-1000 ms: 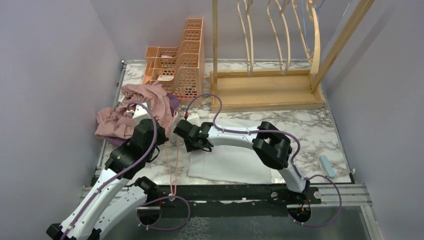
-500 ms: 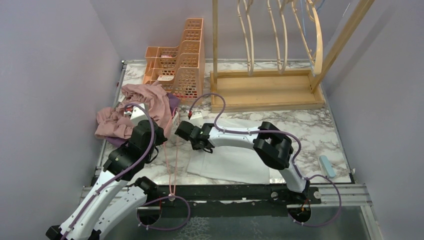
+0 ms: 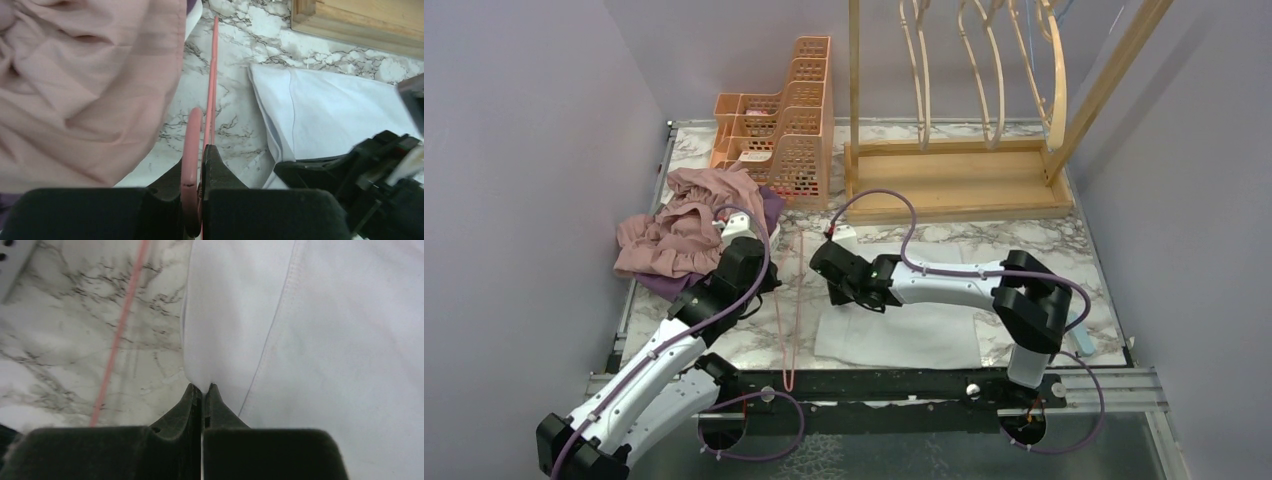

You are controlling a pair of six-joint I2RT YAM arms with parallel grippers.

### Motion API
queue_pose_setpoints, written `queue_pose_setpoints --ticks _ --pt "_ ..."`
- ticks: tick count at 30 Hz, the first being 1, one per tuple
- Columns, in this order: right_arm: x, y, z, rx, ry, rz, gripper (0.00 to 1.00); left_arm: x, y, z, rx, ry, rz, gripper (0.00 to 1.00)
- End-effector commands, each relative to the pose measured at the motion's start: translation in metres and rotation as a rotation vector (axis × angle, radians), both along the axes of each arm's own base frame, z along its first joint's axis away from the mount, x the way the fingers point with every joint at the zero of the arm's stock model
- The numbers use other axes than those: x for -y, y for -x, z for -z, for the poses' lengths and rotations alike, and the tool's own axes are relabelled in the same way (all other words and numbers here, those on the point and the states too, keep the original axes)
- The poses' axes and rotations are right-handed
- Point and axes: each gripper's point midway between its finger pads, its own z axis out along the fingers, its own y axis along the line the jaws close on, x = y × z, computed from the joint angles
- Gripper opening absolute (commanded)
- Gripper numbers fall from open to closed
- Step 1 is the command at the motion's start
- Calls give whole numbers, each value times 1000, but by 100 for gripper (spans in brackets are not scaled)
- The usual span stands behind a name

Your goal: Place the skirt on the hanger

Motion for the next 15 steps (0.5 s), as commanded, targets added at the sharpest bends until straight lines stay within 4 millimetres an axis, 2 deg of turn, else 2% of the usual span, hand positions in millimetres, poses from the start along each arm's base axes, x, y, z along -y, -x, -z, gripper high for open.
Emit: queue_pose_setpoints --ticks 1,5,9,15 --pt "-25 -5 -39 11 -190 3 1 32 -16 -2 61 106 86 0" --pt "-39 -4 -45 -37 -235 -14 1 45 -21 1 93 151 131 0" --pt "-47 -4 -39 -82 -232 -16 1 48 -19 10 89 164 146 0" --pt "-48 -31 -29 -146 -279 81 1 51 -14 24 46 206 133 0"
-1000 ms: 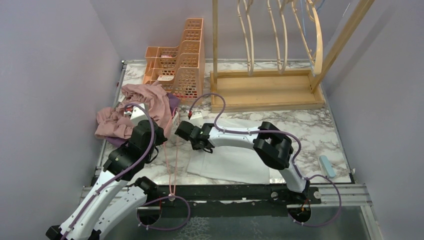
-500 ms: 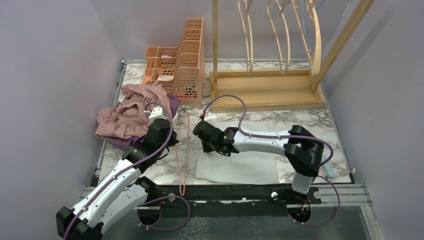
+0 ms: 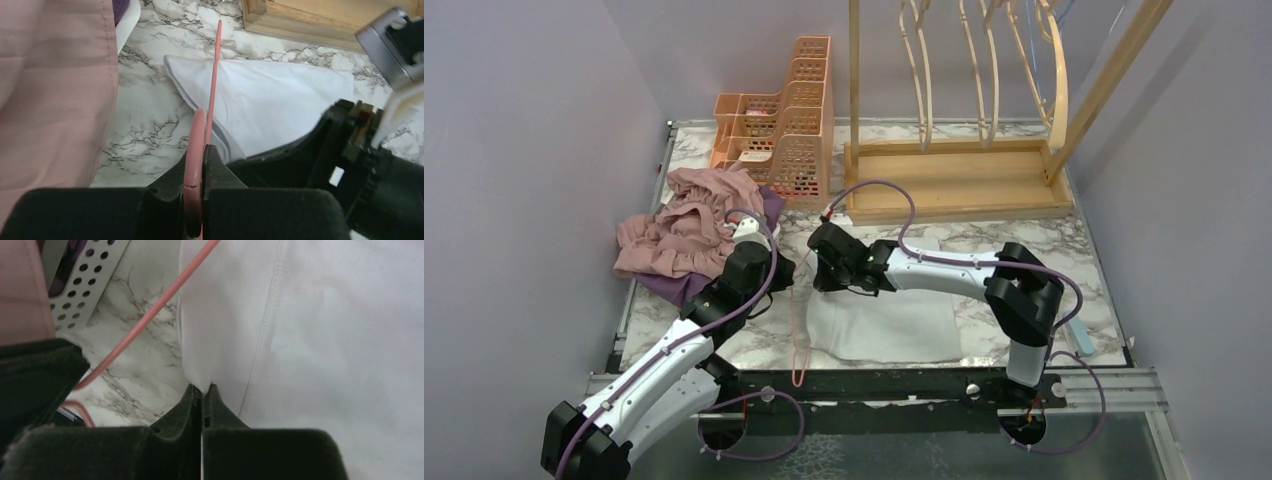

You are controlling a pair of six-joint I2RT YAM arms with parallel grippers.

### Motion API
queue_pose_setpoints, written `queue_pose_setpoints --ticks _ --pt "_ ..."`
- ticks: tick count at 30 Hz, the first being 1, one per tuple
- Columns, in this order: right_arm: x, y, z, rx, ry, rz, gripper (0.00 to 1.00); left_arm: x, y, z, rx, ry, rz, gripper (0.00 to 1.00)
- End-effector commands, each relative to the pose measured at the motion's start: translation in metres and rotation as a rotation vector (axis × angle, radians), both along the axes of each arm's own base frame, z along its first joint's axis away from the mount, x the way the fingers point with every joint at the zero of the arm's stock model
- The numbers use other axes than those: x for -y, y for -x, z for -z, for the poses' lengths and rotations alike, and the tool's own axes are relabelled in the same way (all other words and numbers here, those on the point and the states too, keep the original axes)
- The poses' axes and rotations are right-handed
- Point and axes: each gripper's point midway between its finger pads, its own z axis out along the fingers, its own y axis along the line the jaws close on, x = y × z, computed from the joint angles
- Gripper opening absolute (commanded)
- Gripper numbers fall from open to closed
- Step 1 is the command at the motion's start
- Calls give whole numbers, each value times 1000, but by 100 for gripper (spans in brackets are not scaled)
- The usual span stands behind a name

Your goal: Place the skirt on the hanger

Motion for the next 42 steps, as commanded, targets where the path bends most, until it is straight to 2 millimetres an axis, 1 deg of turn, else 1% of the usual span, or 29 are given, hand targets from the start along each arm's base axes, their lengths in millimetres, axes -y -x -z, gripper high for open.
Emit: queue_pose_setpoints --ticks 1,4,7,9,11,13,17,20,24,28,30,33,36,39,40,42 --pt "-11 -23 2 -96 -86 81 1 11 1 2 -6 89 7 0" --pt "-15 -27 7 -198 -134 124 1 15 -1 2 8 122 4 0" --pt "-14 -30 5 -279 -161 152 1 7 -4 5 10 55 -7 0" --pt "-12 -32 1 -318 -186 174 1 7 -5 7 9 35 4 0" --pt "-13 -30 0 -389 -233 188 1 10 -4 8 11 30 24 0" --pt "-17 -26 -4 -462 -291 187 1 7 -5 11 12 18 15 0" --pt "-26 -15 -14 -604 -410 165 1 5 -11 7 41 -19 20 0" --pt "-29 -12 -24 -663 -479 143 1 -3 -15 6 53 -80 3 0" --pt "-30 -8 -33 -711 -507 128 1 -2 -18 3 61 -89 9 0" --pt "-28 -6 -21 -758 -510 170 2 7 -18 1 51 -26 17 0" --pt "-26 -3 -14 -823 -524 200 3 8 -17 3 42 -15 12 0" --pt "-24 -3 -13 -868 -559 238 3 5 -16 9 45 -34 10 0" --pt "-23 -6 -20 -880 -592 253 3 1 -16 14 58 -62 11 0" --pt "-23 -7 -24 -893 -615 256 3 1 -16 16 64 -68 20 0" --pt "-23 -7 -24 -898 -611 267 3 2 -16 15 63 -58 19 0" --pt "-22 -5 -16 -938 -601 306 4 6 -16 13 64 -30 21 0"
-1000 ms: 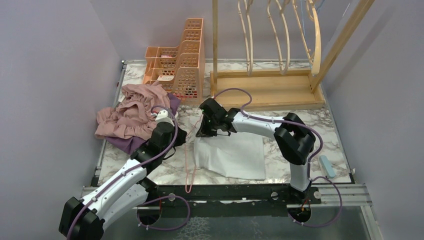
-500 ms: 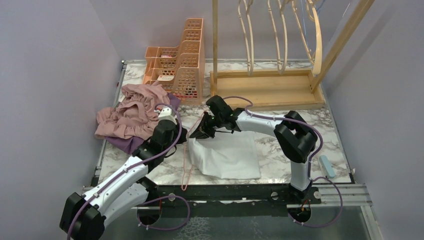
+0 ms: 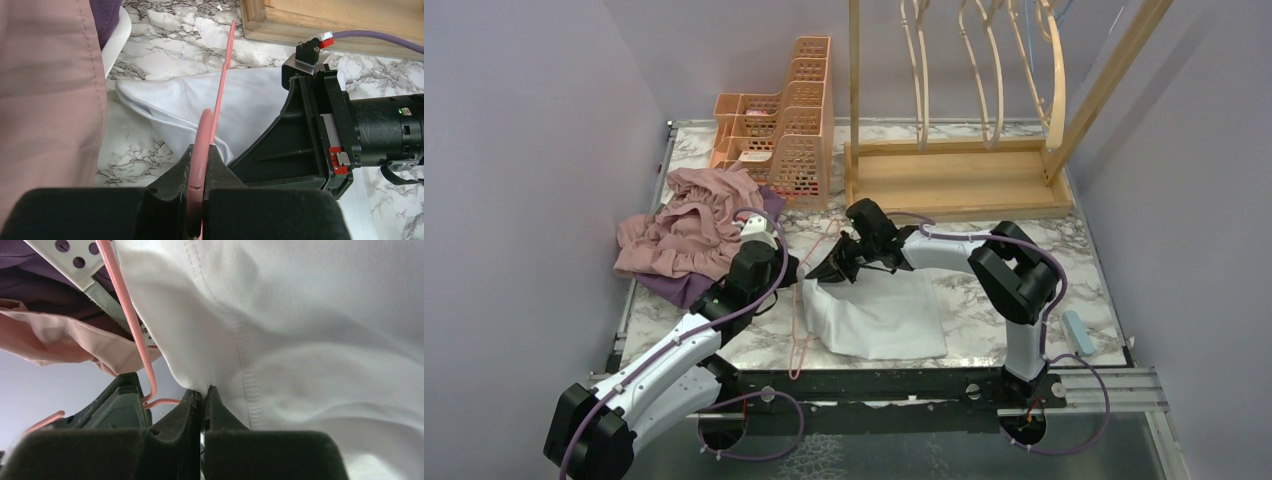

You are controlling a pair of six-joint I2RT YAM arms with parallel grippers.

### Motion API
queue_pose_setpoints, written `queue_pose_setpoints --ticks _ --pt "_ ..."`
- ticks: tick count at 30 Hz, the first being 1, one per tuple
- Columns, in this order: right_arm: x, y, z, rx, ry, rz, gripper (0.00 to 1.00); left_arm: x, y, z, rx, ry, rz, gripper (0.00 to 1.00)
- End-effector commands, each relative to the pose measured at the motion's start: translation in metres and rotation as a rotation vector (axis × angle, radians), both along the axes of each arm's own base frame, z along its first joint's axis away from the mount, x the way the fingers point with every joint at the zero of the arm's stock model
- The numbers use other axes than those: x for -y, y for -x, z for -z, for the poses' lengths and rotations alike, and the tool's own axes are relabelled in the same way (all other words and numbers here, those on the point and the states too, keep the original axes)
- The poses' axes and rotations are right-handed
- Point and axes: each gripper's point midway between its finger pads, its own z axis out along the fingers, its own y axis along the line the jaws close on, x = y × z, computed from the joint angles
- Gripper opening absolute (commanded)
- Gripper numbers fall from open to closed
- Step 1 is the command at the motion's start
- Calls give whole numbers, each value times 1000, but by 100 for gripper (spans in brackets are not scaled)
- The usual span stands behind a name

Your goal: Place the skirt on the hanger

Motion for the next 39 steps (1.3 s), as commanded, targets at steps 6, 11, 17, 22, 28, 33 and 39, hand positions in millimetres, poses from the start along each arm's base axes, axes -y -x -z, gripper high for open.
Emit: queue_pose_setpoints --ticks 6,11,17,22,28,33,39 --pt "-7 6 -16 -182 -130 44 4 -1 -3 -4 18 51 -43 0" --pt "-10 5 -35 -188 -192 47 8 1 -3 7 -25 75 -70 0" --pt "-7 9 -32 -159 -158 16 16 3 -6 0 -39 129 -108 0" --pt "10 12 -5 -66 36 -48 51 12 -10 -14 -10 217 -111 0" --pt "45 9 28 138 201 -153 72 3 -4 -5 -52 137 -114 0" --pt "70 4 36 276 257 -155 73 10 4 1 -125 120 -73 0" --pt "122 -17 47 469 520 -140 72 24 13 2 -217 142 -52 0"
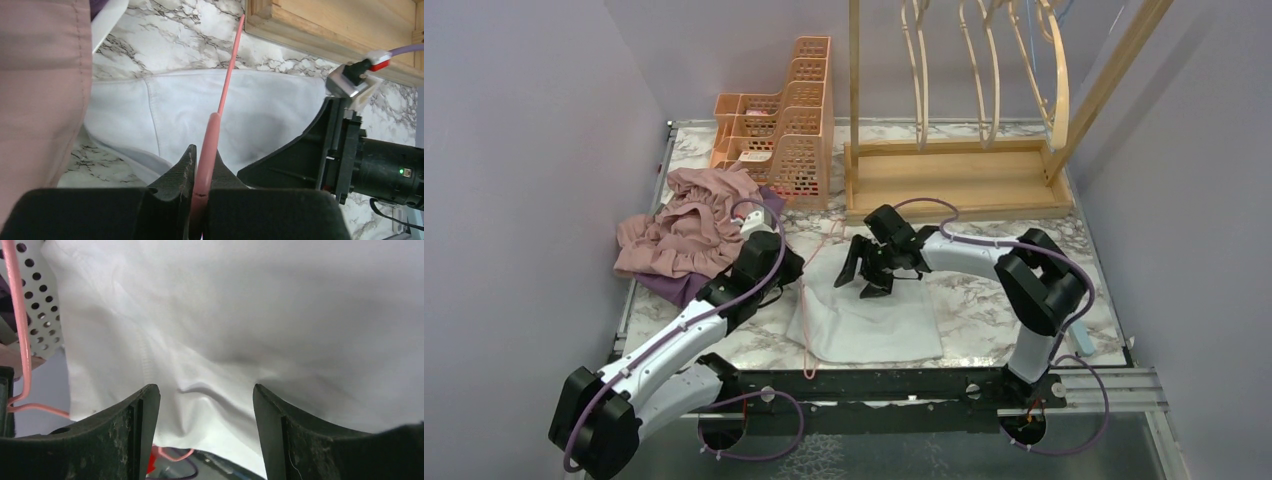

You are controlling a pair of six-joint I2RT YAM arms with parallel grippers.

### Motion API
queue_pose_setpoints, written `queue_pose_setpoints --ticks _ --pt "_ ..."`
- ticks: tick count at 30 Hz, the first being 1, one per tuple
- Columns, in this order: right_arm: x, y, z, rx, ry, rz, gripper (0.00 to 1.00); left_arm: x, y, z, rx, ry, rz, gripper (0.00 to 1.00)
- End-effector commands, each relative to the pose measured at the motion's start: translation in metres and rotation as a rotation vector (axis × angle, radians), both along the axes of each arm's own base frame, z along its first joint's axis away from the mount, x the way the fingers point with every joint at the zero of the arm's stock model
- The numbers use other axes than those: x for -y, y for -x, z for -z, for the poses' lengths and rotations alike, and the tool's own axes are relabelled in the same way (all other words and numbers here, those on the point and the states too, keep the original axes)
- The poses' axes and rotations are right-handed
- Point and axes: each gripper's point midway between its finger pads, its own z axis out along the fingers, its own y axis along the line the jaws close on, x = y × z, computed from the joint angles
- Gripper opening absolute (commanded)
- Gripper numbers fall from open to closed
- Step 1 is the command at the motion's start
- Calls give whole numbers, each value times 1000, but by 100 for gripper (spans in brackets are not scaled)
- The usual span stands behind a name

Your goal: Place the skirt on the hanger

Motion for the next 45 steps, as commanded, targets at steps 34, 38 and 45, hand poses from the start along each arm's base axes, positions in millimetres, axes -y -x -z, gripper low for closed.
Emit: queue_pose_setpoints --ticks 34,38,45 --pt "133 14 -22 205 367 308 62 91 36 21 -107 -231 -236 0" --pt "138 8 -44 303 340 291 62 89 35 12 -104 -253 -234 0" --pt "141 12 -42 320 336 272 62 85 40 14 -130 -274 -252 0"
